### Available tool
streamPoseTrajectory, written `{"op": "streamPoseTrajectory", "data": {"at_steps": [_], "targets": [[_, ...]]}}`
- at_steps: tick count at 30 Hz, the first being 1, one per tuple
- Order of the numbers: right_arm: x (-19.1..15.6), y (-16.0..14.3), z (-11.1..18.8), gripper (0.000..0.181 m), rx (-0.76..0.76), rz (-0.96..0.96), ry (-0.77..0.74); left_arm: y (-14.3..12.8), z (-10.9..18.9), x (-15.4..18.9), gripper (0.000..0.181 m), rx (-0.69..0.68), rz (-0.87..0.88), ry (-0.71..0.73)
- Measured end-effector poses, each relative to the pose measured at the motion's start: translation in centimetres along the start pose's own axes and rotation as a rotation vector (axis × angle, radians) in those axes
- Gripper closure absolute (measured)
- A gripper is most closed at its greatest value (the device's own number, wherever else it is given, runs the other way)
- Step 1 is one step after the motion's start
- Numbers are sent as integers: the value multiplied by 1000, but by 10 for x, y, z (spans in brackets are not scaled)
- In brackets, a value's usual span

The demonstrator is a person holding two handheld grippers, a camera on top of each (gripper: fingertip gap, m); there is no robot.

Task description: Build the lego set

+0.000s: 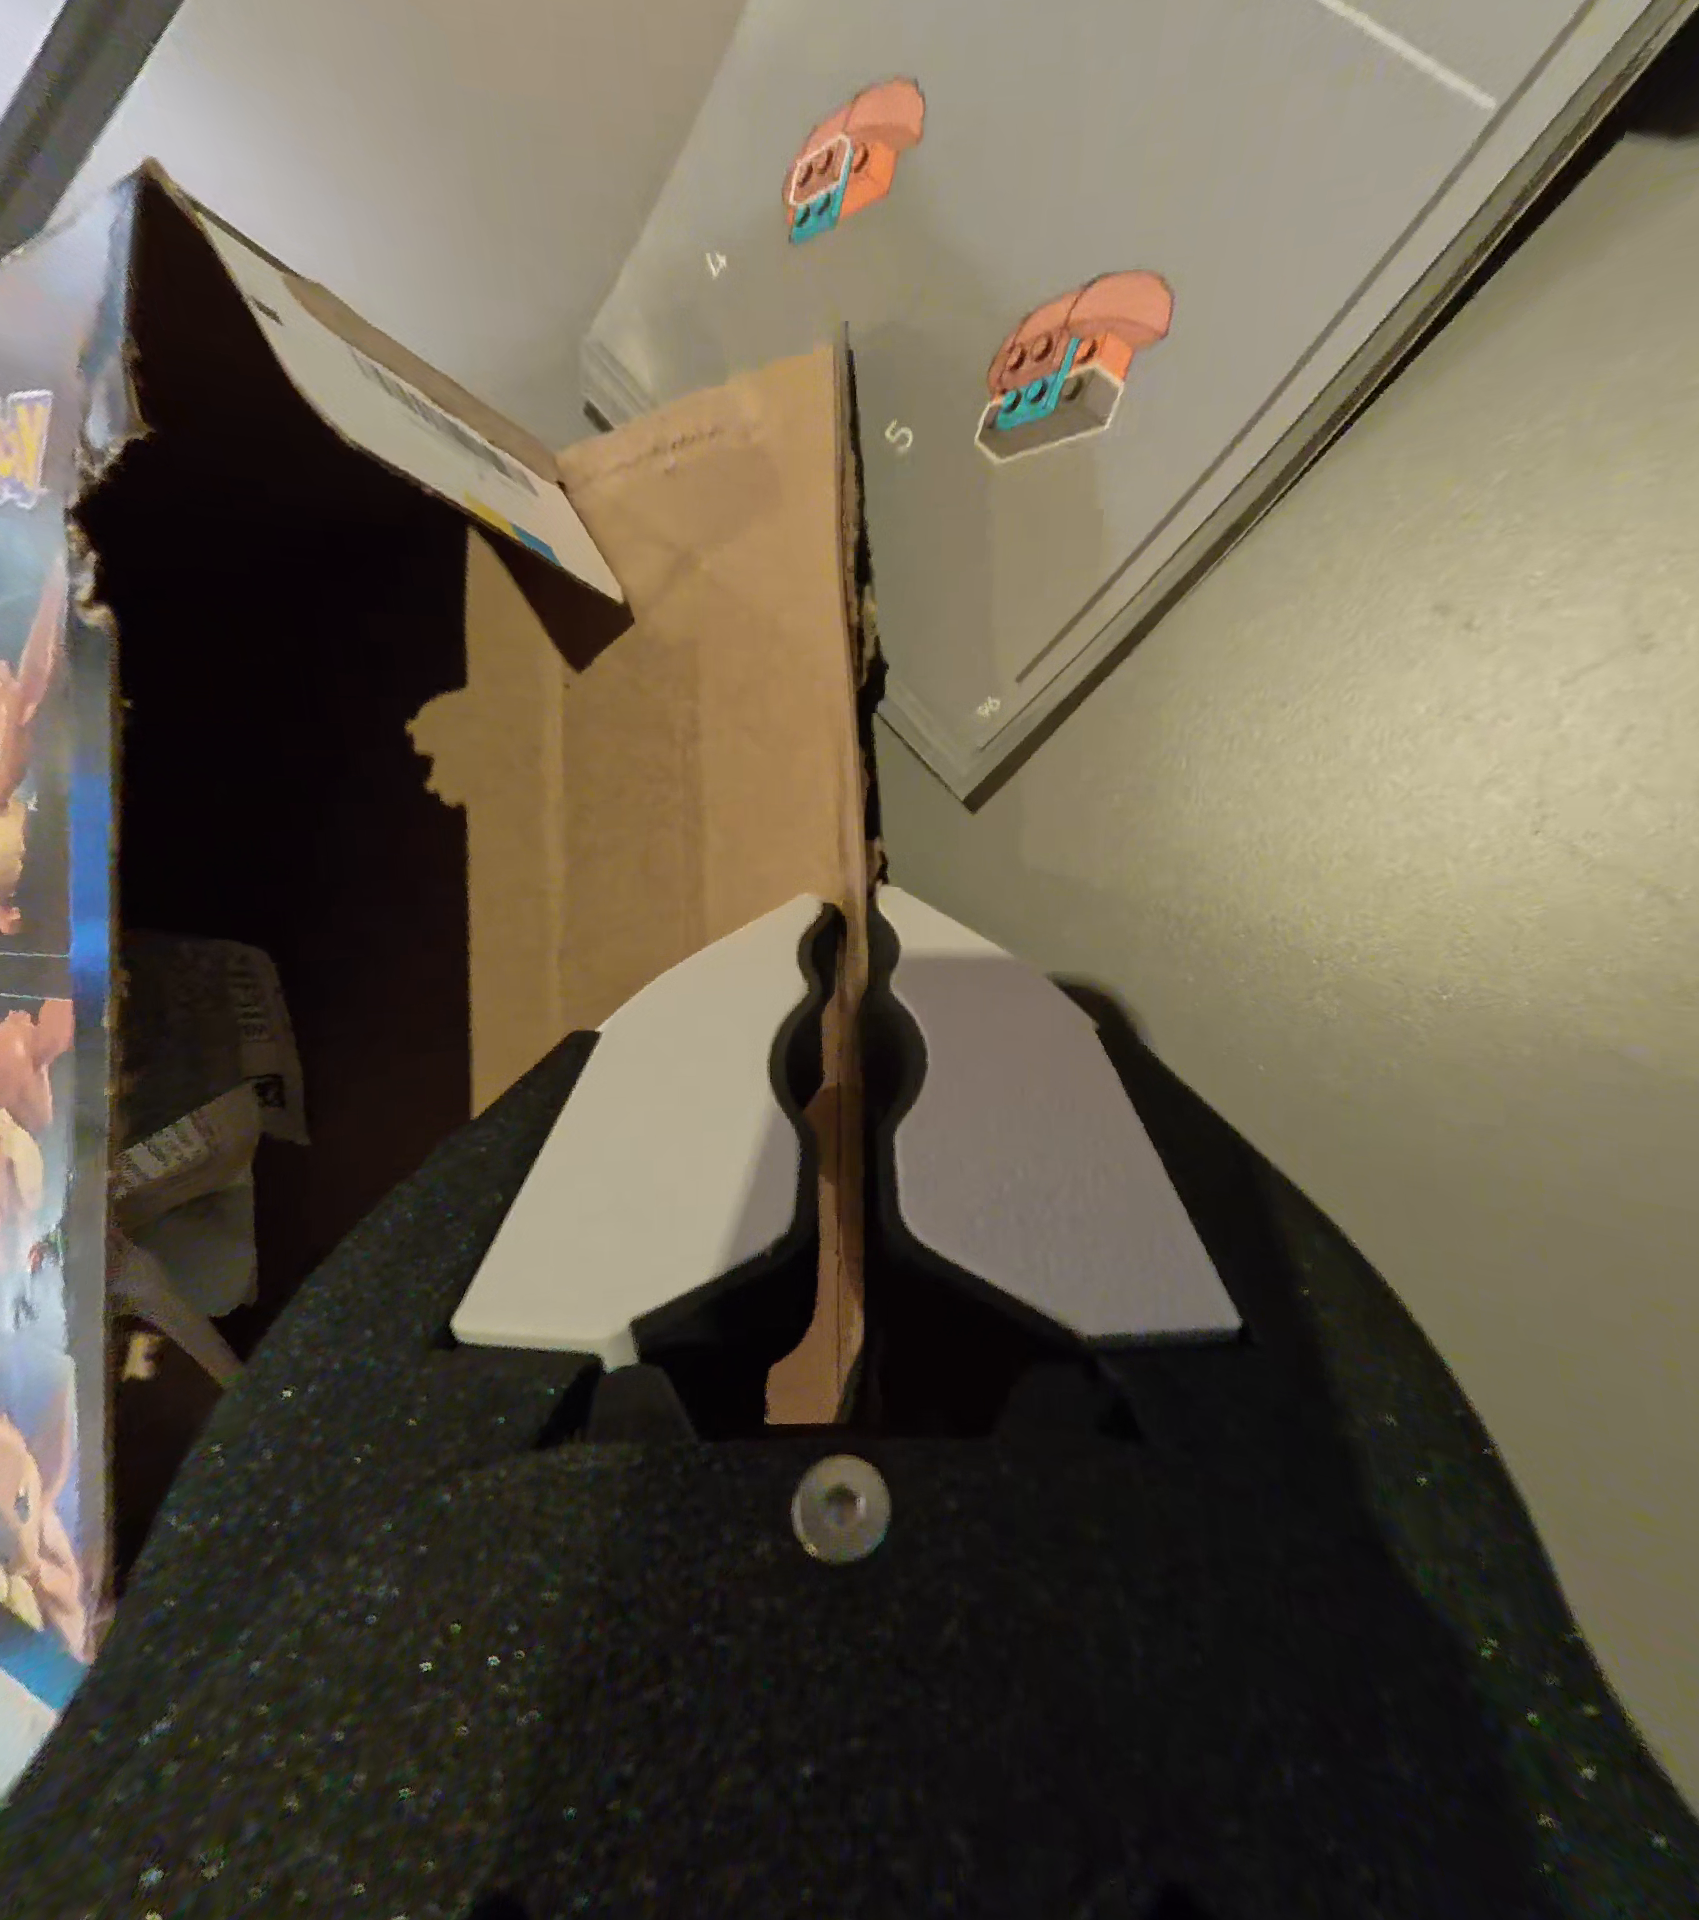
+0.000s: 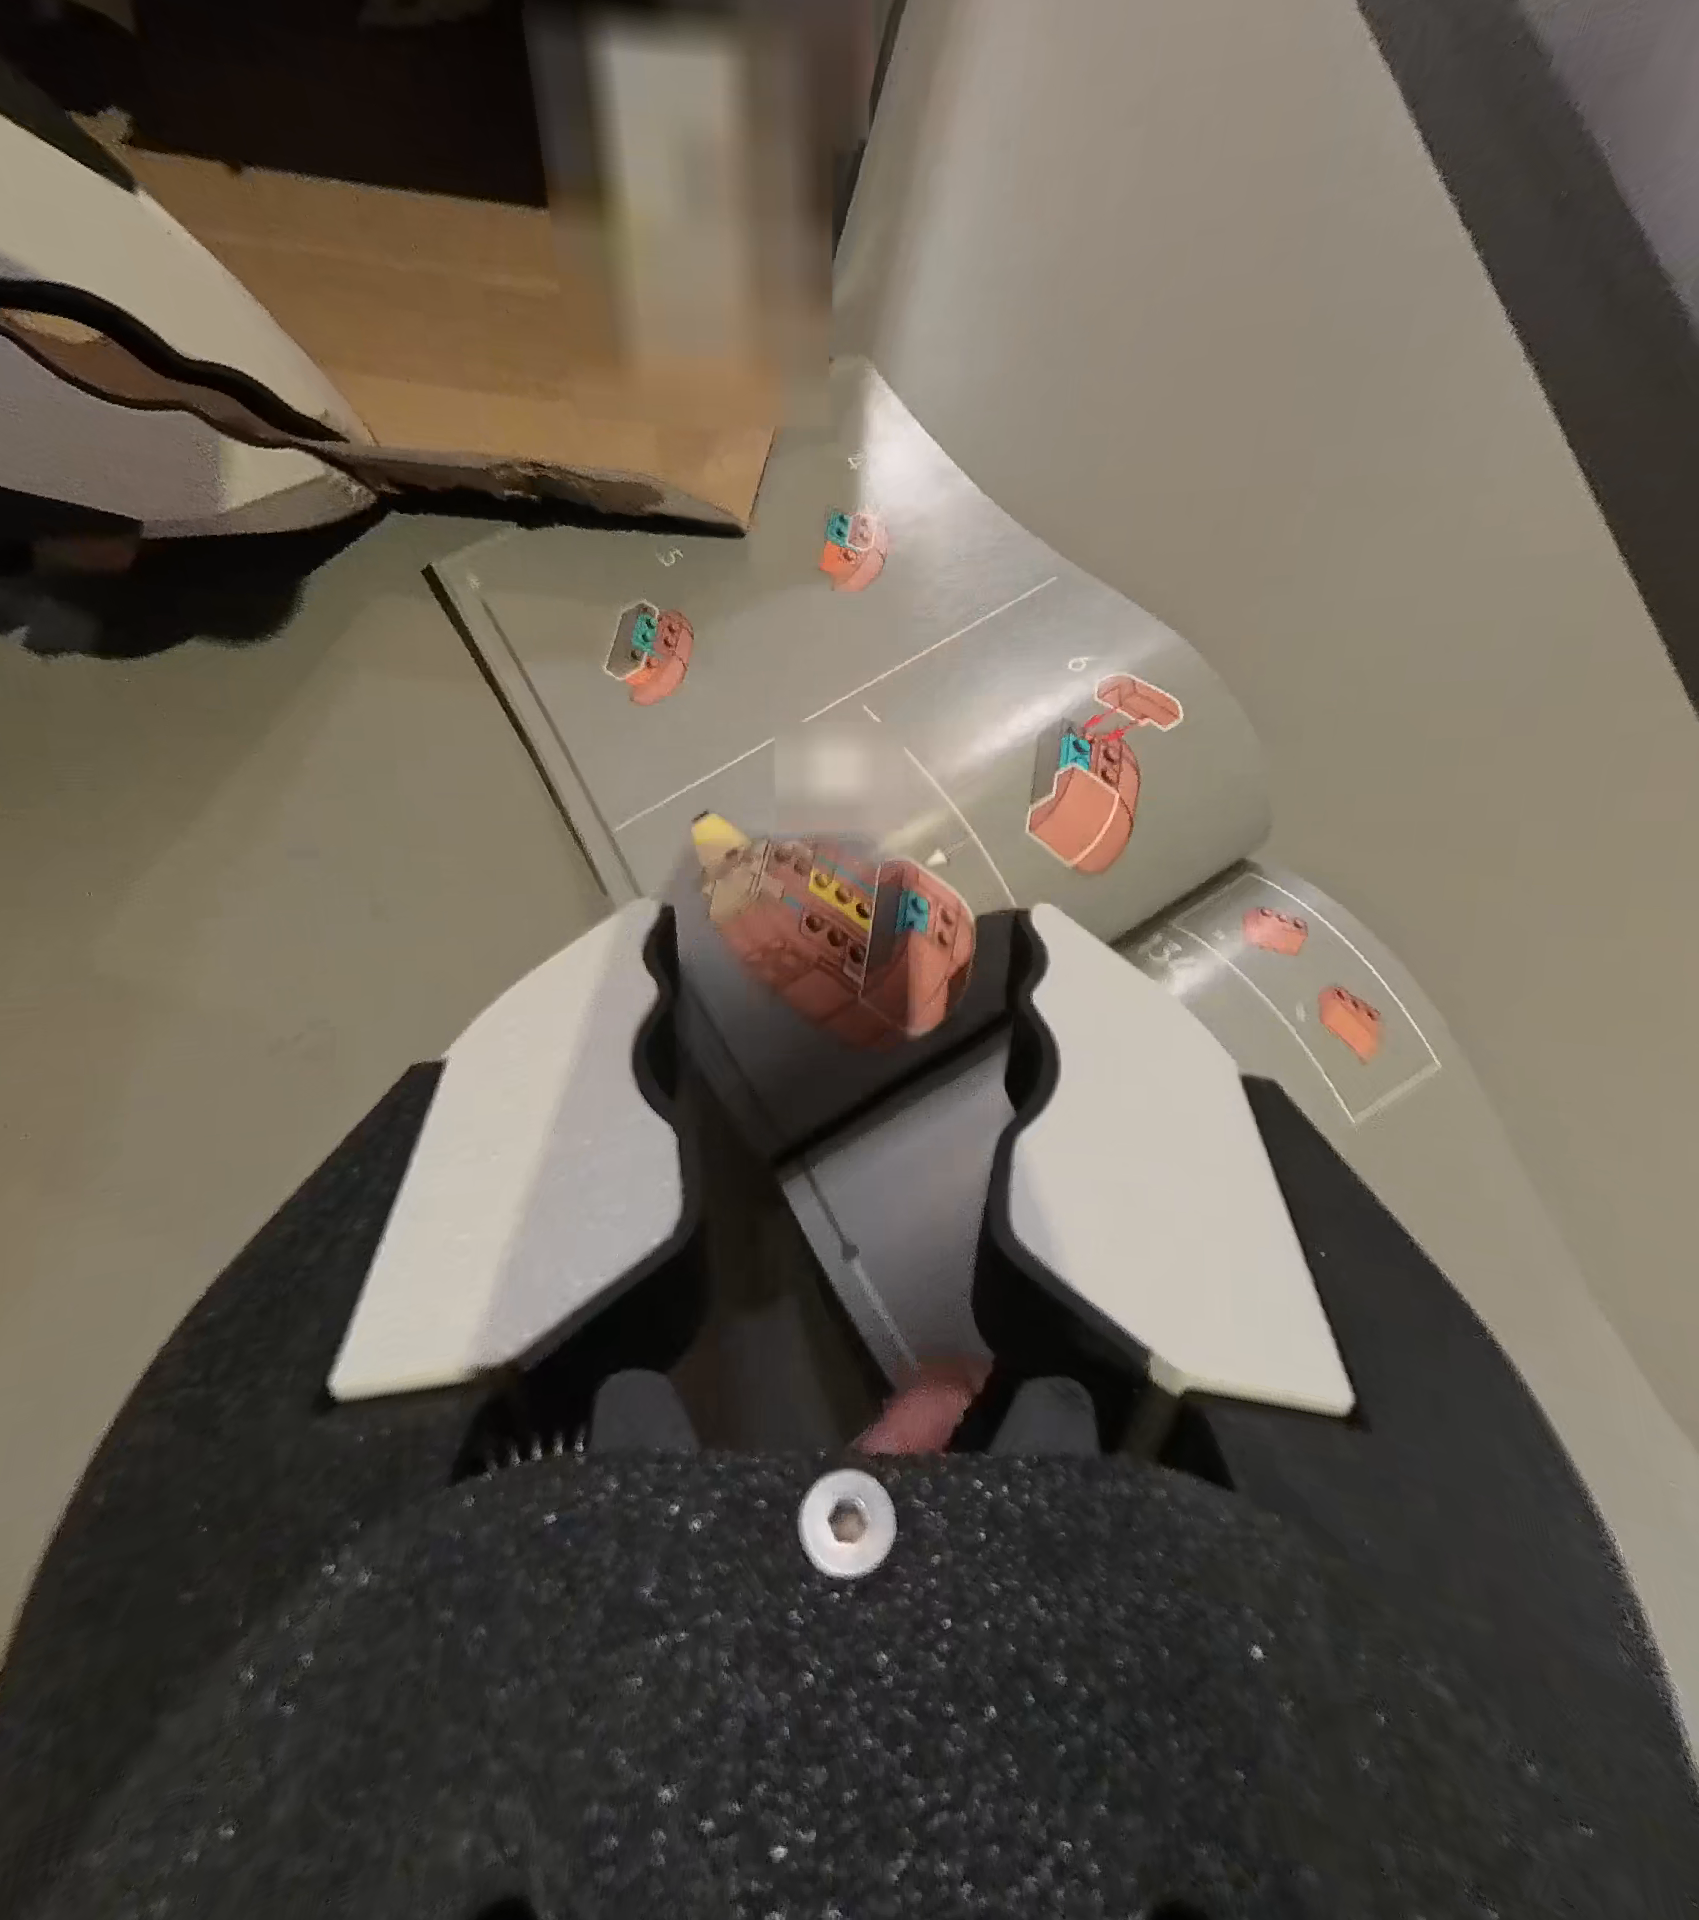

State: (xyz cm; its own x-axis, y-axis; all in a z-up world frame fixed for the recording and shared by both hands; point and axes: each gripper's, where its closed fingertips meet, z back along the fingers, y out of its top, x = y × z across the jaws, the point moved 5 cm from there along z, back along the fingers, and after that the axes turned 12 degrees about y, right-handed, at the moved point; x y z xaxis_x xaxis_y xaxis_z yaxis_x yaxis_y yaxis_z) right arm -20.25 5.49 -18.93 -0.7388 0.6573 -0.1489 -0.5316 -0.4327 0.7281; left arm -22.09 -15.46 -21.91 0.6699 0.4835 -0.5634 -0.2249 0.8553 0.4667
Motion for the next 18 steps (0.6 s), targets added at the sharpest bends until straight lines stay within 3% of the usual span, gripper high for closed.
{"op": "streamPoseTrajectory", "data": {"at_steps": [5,9,15,18], "targets": [[-14,-13,40,122,46,24,-57,2,1,-3,158,14,8,32],[-34,-37,81,125,103,9,-85,15,21,-4,143,151,73,-8],[-79,-103,122,130,168,-93,-78,41,57,42,134,433,95,-343],[-106,-139,132,133,132,-126,-83,47,70,87,135,467,66,-592]]}}
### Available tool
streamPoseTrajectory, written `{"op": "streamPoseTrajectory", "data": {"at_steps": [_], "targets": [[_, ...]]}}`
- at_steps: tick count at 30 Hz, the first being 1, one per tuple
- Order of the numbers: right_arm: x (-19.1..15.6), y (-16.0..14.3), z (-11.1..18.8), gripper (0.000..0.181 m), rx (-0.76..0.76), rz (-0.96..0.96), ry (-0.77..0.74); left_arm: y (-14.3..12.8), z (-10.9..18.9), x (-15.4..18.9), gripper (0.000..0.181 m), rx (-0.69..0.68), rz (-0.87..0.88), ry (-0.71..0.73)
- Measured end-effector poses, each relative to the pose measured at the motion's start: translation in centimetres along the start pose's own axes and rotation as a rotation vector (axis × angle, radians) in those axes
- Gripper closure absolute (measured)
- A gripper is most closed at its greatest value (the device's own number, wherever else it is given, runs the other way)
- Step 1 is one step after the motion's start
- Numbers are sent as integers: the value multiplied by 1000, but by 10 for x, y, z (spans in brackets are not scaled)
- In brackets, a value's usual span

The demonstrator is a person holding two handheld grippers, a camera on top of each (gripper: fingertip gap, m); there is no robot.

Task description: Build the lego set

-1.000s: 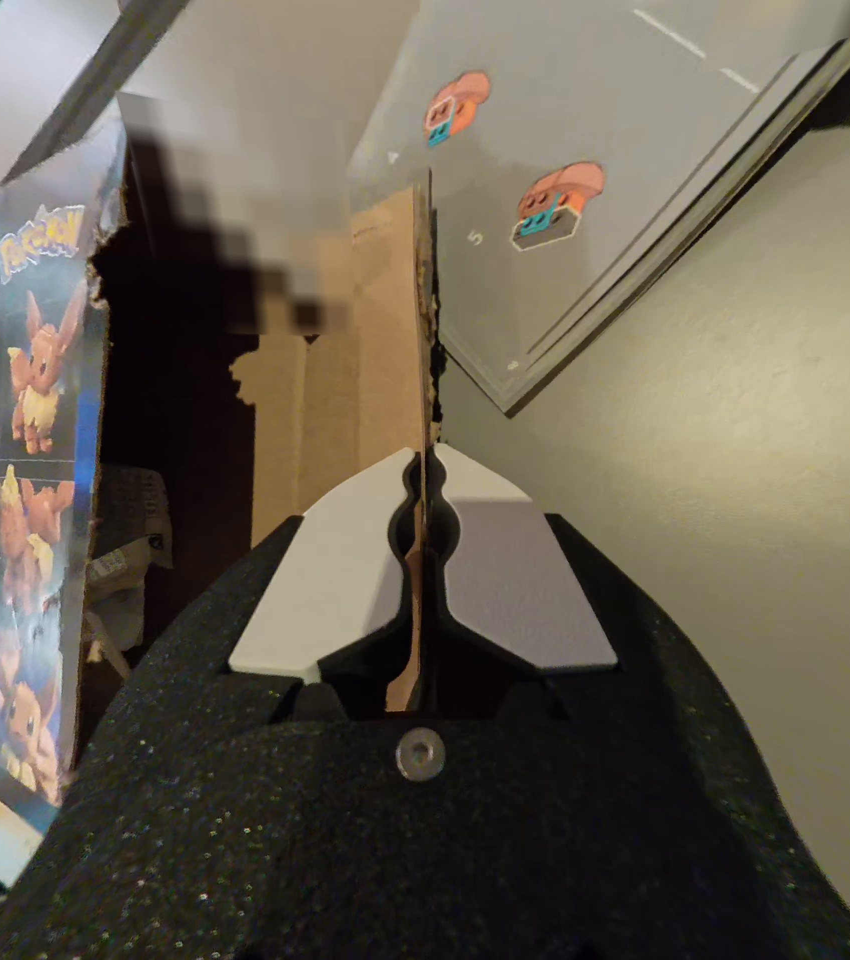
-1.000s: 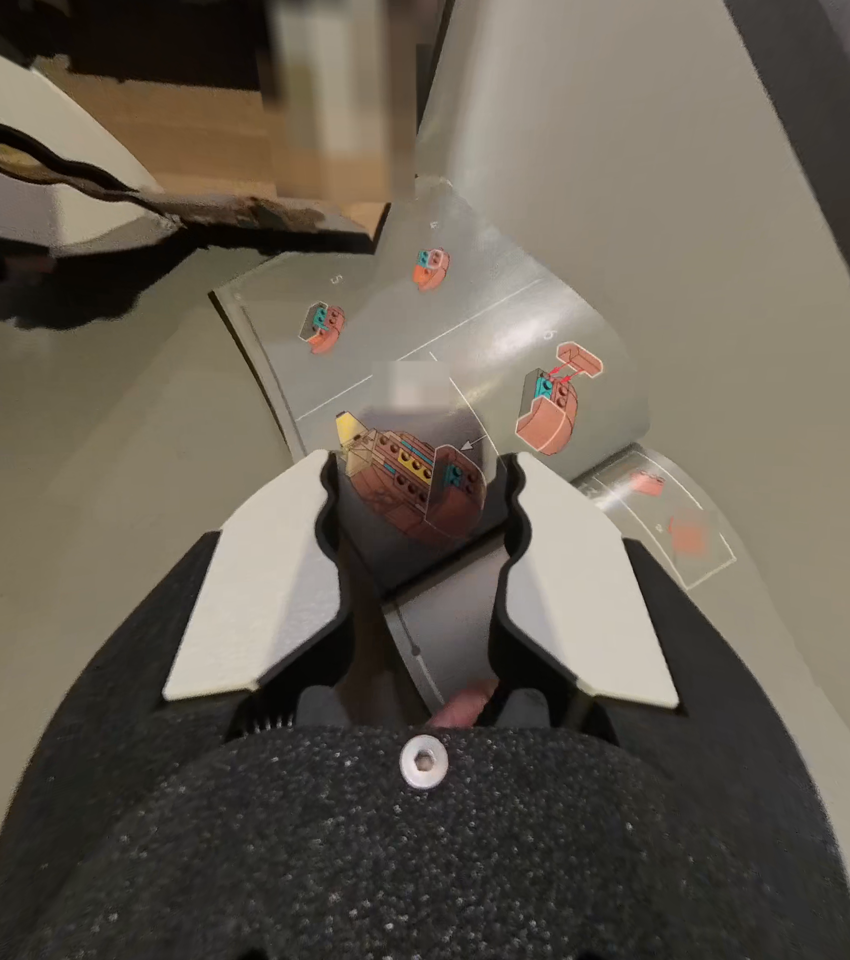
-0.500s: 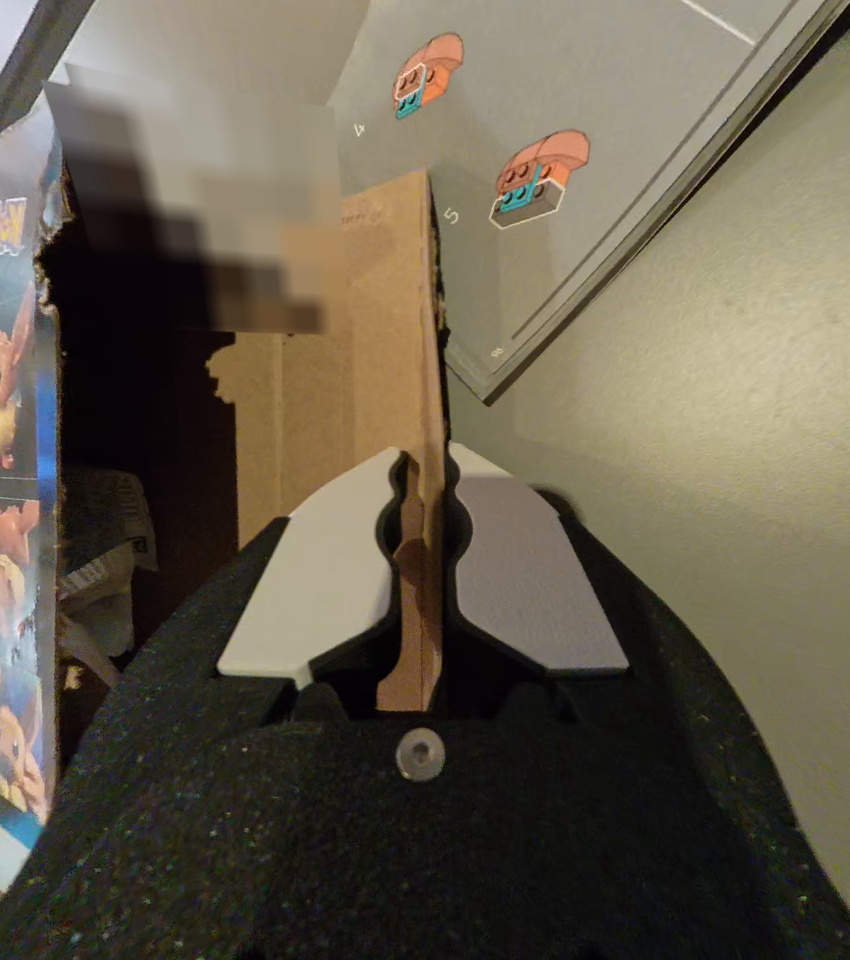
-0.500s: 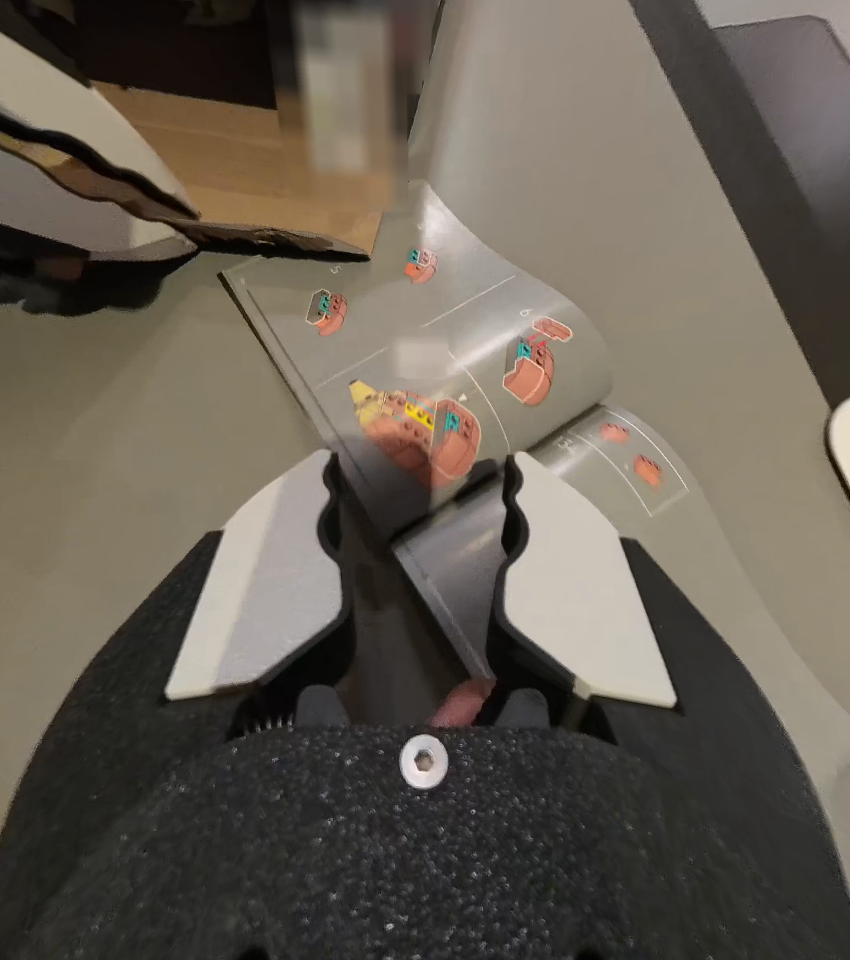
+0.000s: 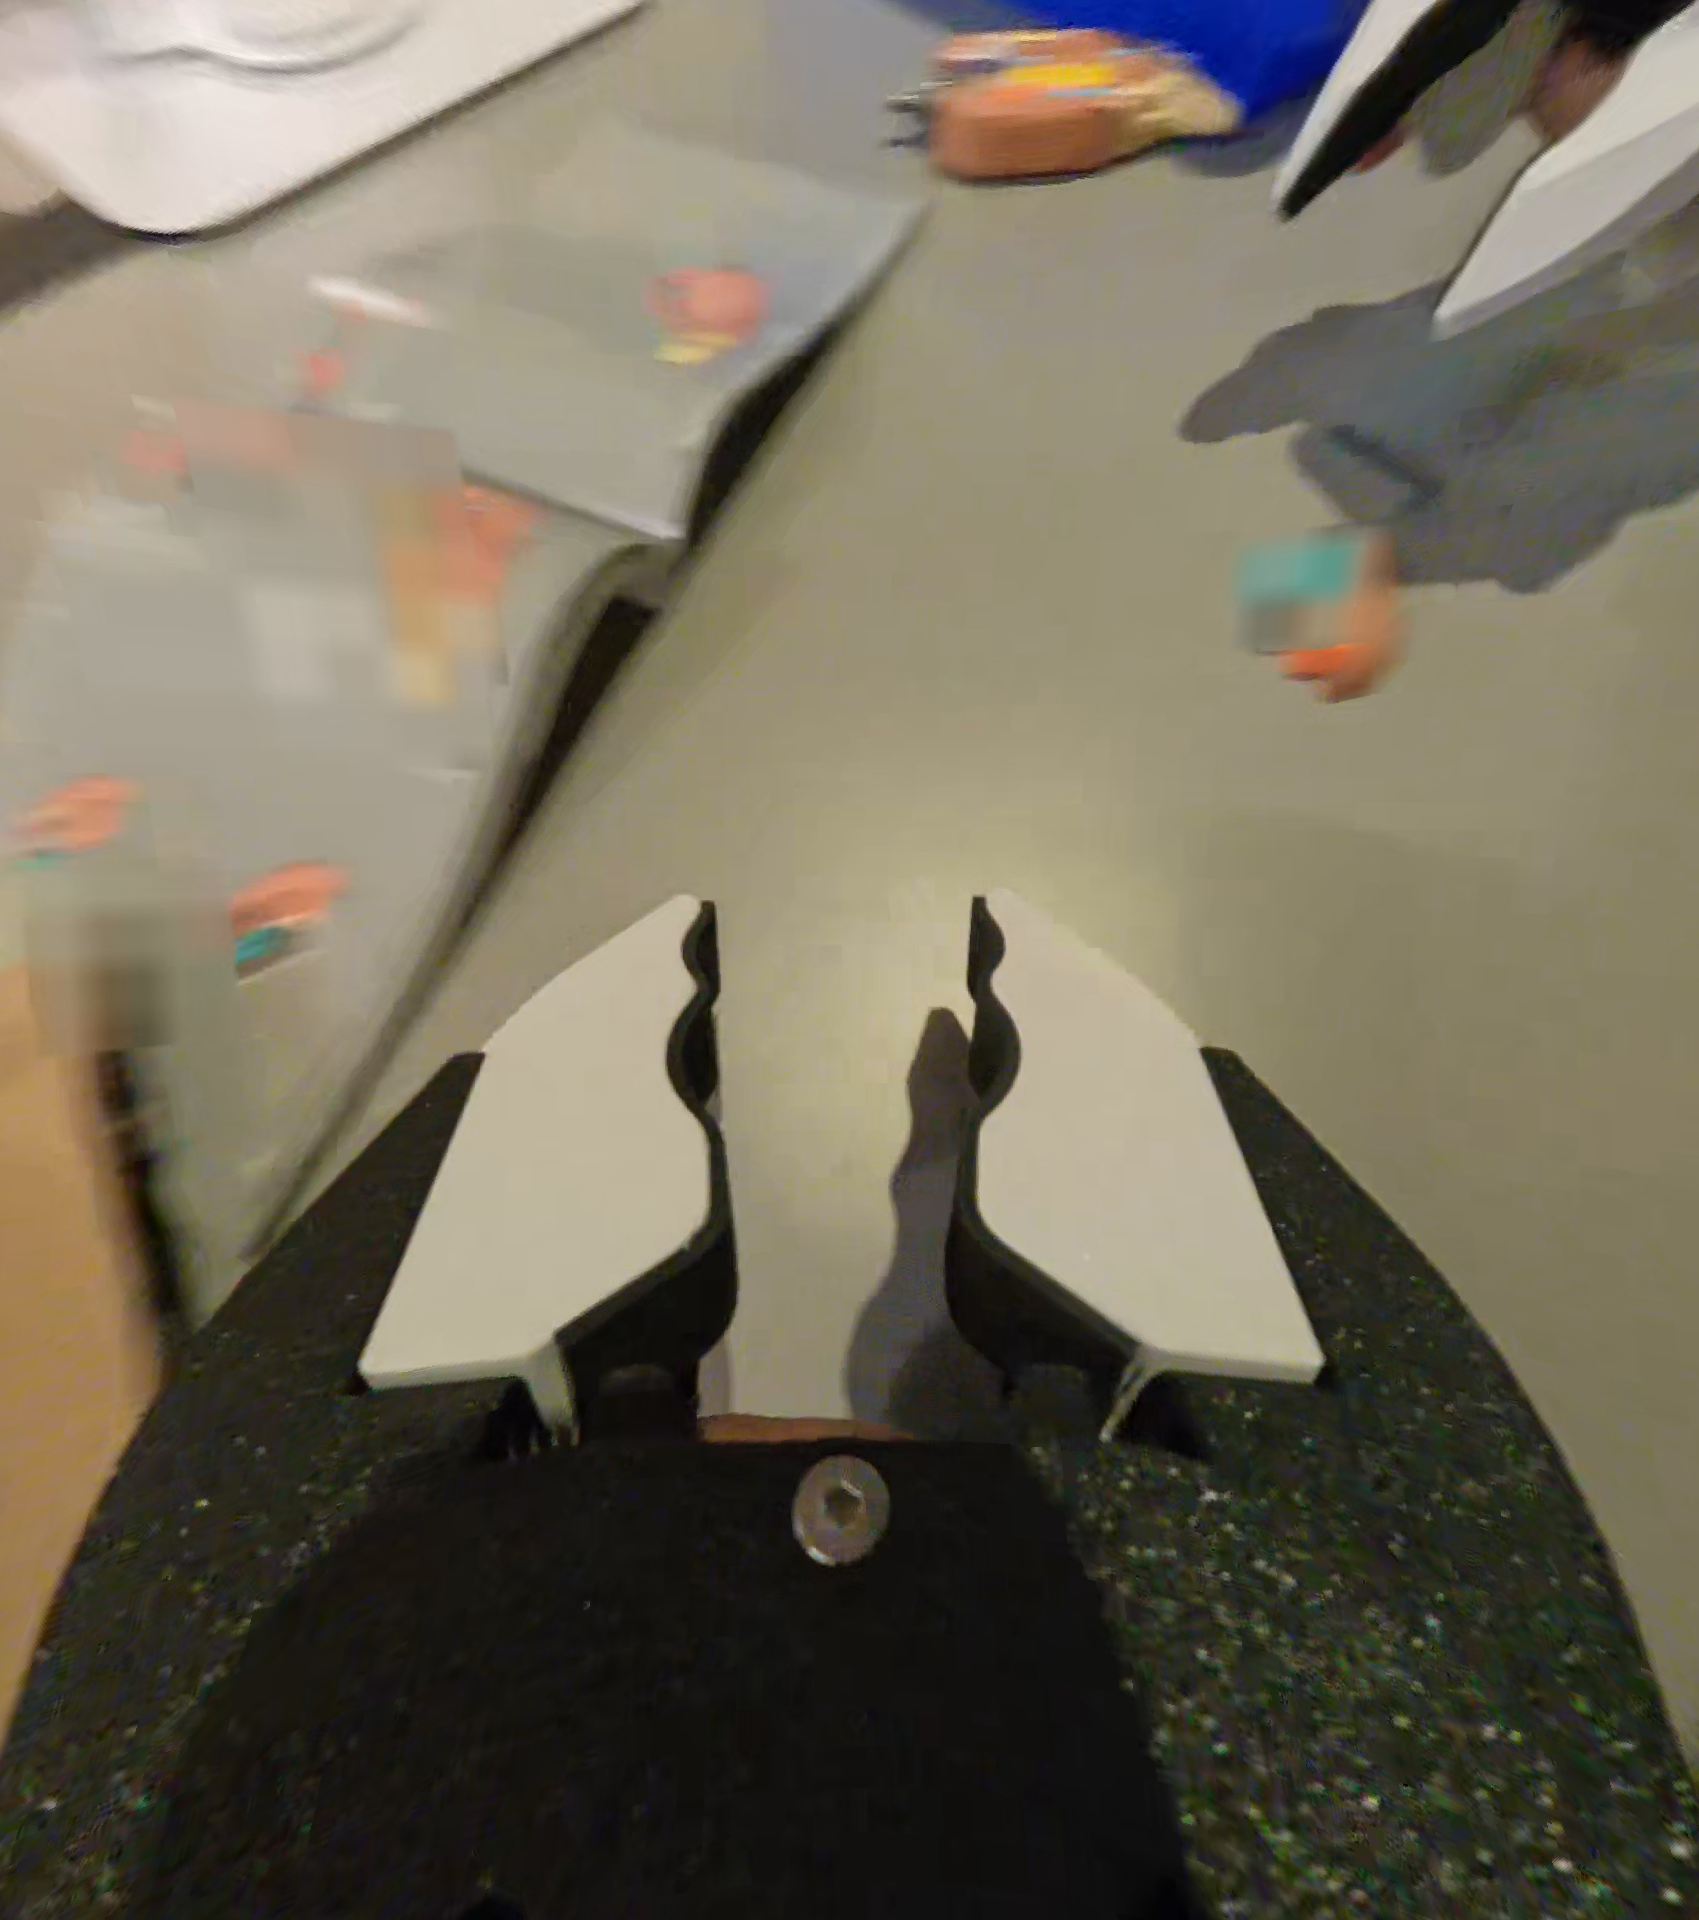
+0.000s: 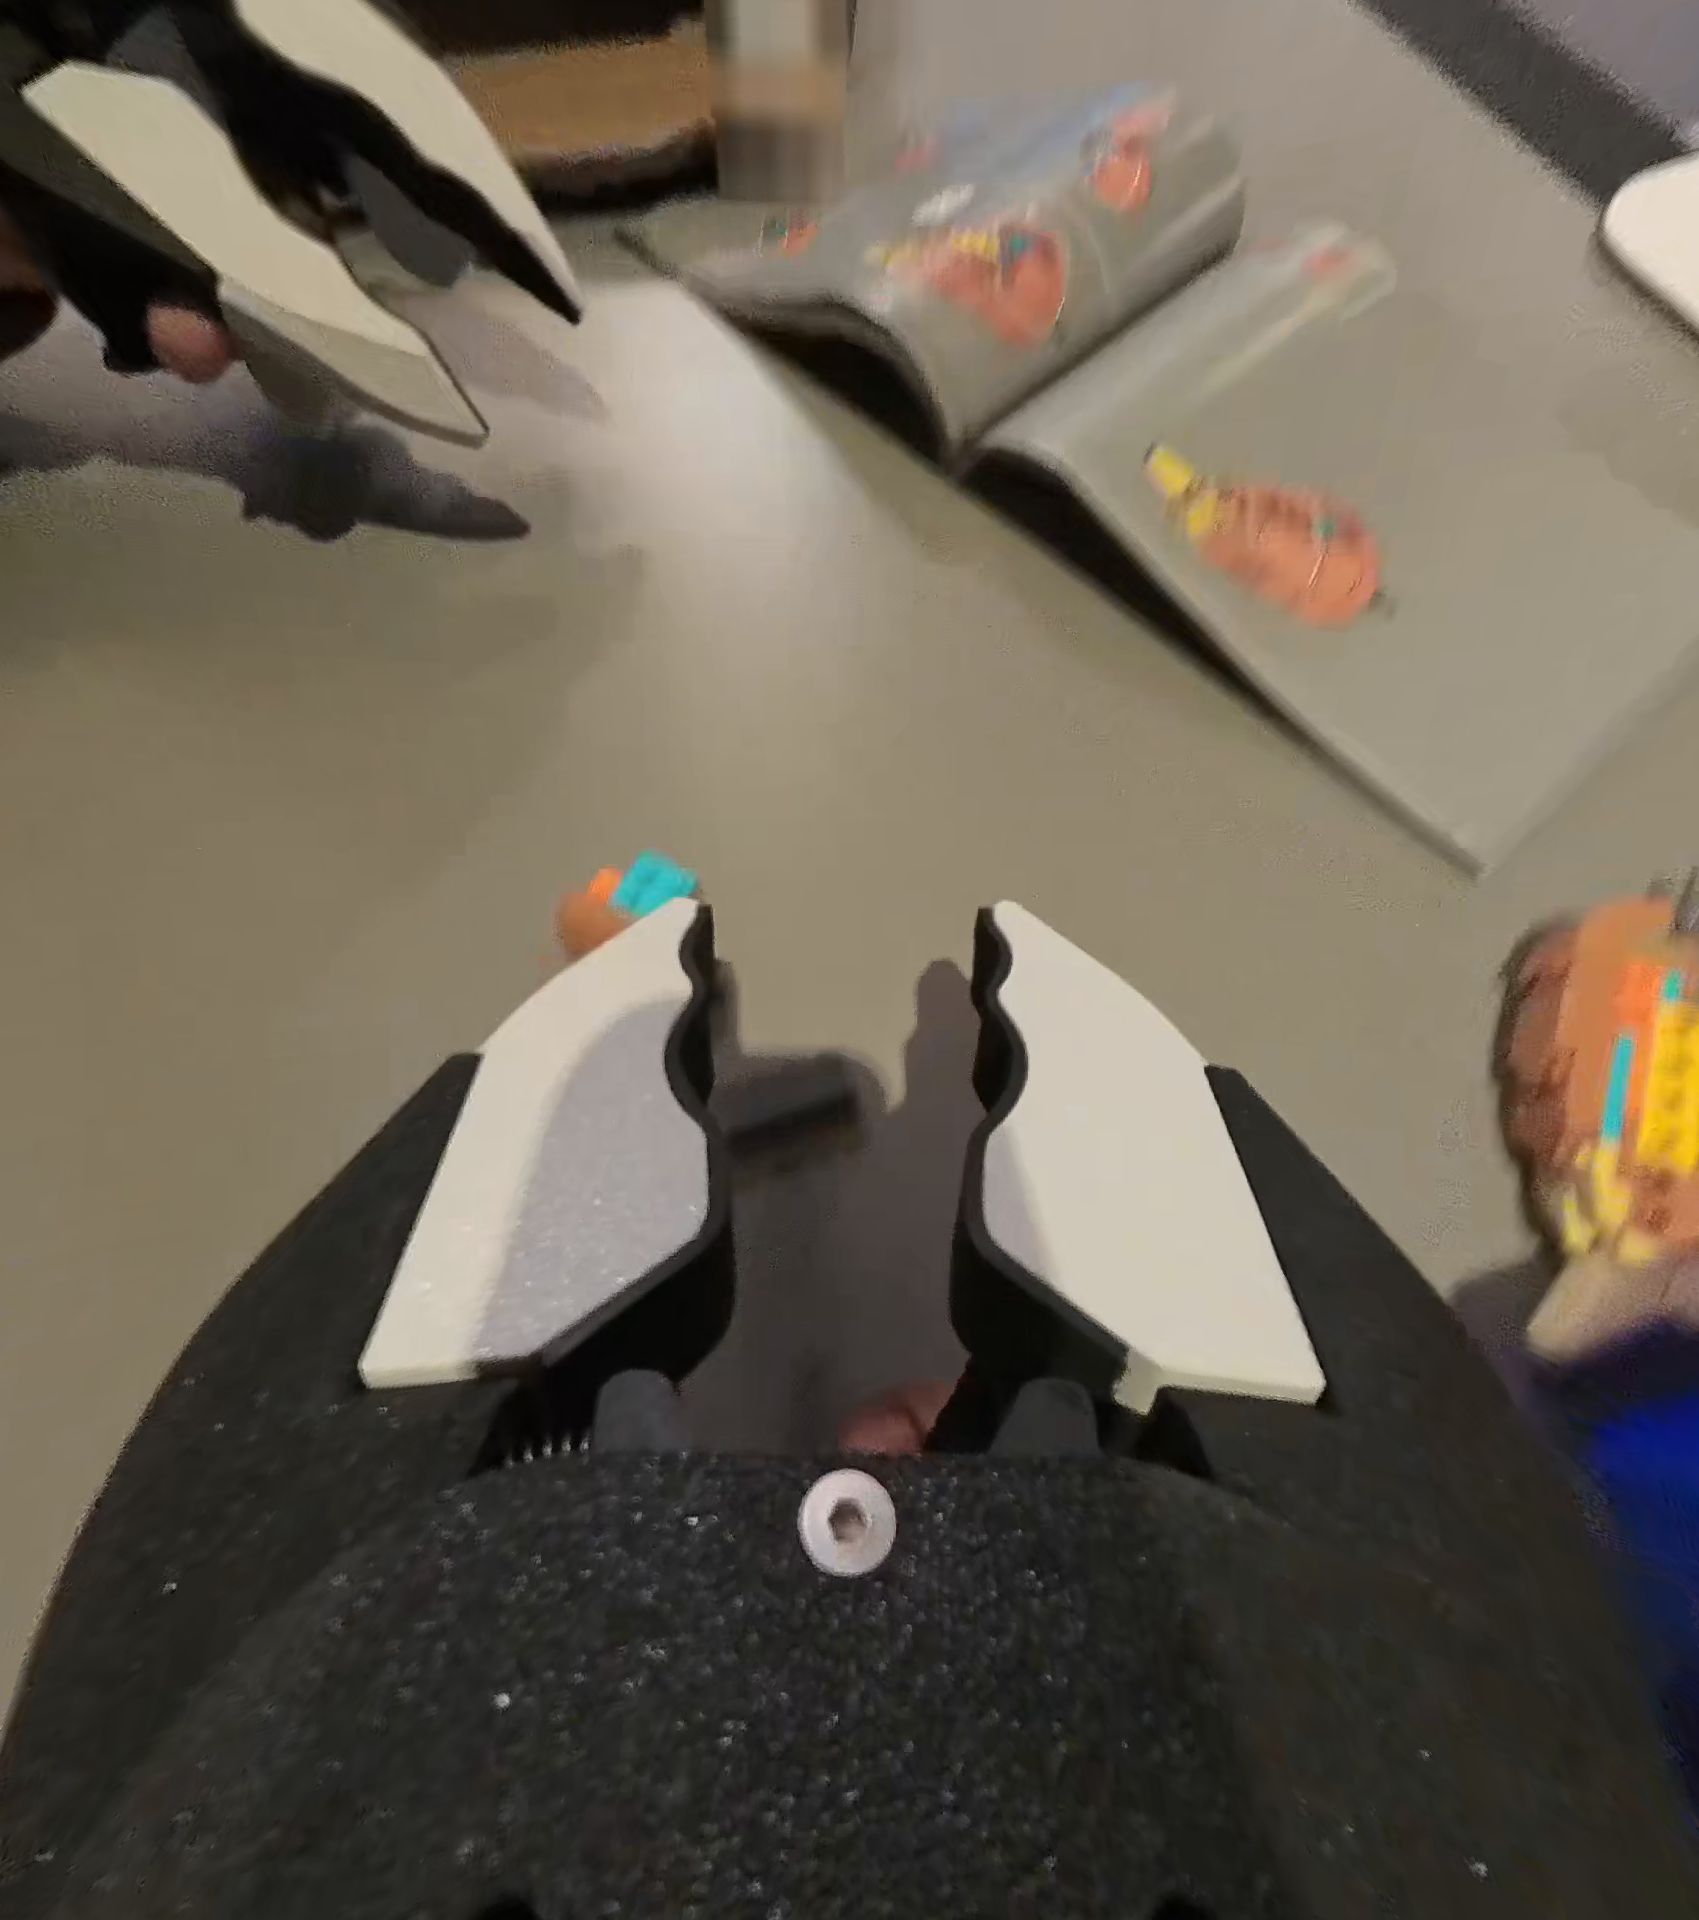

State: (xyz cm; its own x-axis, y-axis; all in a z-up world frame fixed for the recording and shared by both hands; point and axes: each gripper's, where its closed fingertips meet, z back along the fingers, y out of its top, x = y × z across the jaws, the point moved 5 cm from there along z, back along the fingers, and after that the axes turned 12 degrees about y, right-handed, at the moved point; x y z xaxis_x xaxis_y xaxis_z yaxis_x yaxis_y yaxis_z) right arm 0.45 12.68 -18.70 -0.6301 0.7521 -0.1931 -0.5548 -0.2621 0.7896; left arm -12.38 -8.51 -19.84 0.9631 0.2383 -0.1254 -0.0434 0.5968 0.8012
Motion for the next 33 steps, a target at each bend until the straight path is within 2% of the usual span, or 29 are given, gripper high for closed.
{"op": "streamPoseTrajectory", "data": {"at_steps": [3,7,12,14,21,30,33], "targets": [[-17,-32,11,134,-55,-22,-23,3,-16,37,135,-31,5,-162],[-23,-50,12,134,-71,-50,-37,11,-34,72,135,-71,-111,-234],[-13,-50,3,135,-130,-27,-68,19,-49,96,140,-115,-213,-256],[-15,-48,-3,135,-147,-16,-45,20,-49,105,150,-136,-204,-284],[-21,-44,-15,136,-169,16,25,21,-40,131,163,-138,-98,-384],[-24,-37,-23,135,-200,69,62,25,-53,126,156,-149,-79,-301],[-26,-27,-18,135,-144,94,58,23,-52,122,155,-154,-77,-273]]}}
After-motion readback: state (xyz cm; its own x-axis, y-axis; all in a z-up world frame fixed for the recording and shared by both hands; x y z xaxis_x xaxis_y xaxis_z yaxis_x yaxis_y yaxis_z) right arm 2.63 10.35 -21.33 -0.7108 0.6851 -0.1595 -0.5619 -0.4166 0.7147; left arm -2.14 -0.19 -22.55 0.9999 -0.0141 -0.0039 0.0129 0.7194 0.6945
